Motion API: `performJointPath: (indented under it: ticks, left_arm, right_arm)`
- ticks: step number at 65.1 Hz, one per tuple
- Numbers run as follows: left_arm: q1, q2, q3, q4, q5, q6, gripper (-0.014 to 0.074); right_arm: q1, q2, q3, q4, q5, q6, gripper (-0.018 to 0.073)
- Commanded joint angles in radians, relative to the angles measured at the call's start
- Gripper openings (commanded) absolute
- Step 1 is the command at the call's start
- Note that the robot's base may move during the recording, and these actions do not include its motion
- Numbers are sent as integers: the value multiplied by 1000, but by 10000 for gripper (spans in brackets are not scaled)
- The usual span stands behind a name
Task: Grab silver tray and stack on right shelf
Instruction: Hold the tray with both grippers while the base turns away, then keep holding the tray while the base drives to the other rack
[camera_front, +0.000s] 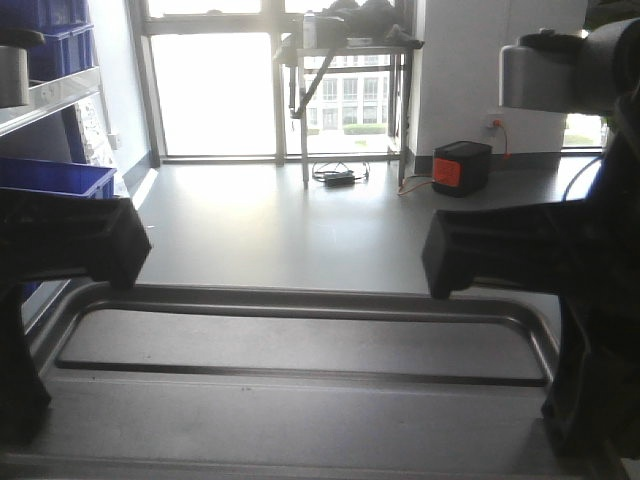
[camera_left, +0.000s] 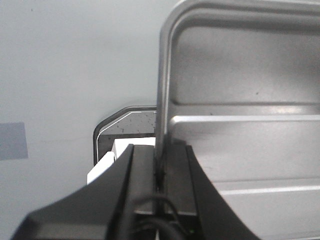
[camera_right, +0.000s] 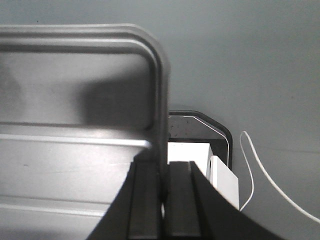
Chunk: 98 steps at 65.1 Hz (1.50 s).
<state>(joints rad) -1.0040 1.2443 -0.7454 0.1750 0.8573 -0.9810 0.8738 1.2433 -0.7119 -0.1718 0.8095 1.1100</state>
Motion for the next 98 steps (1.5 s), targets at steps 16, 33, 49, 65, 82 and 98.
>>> performJointPath:
  ticks: [16,33,49,65,82,98]
  left_arm:
    - [-3,-25,-19,34,39,-6,-100]
    - [-3,-25,-19,35,54,-6,-100]
    - [-3,-25,-19,35,58,-6,-100]
    - [-3,-25,-19,35,58,-6,-100]
    - [-3,-25,-19,35,58,-6,-100]
    - [-3,-25,-19,35,58,-6,-100]
  right_arm:
    - [-2,-26,-18,-42,42,-5,60]
    - [-2,-26,-18,-42,48,-5,60]
    - [-2,-26,-18,-42,50,-5,60]
    - [-2,-26,-18,-42,55,-5,60]
    - [-2,-26,-18,-42,62,-5,60]
    - [-2,-26,-18,-42,66,-5,60]
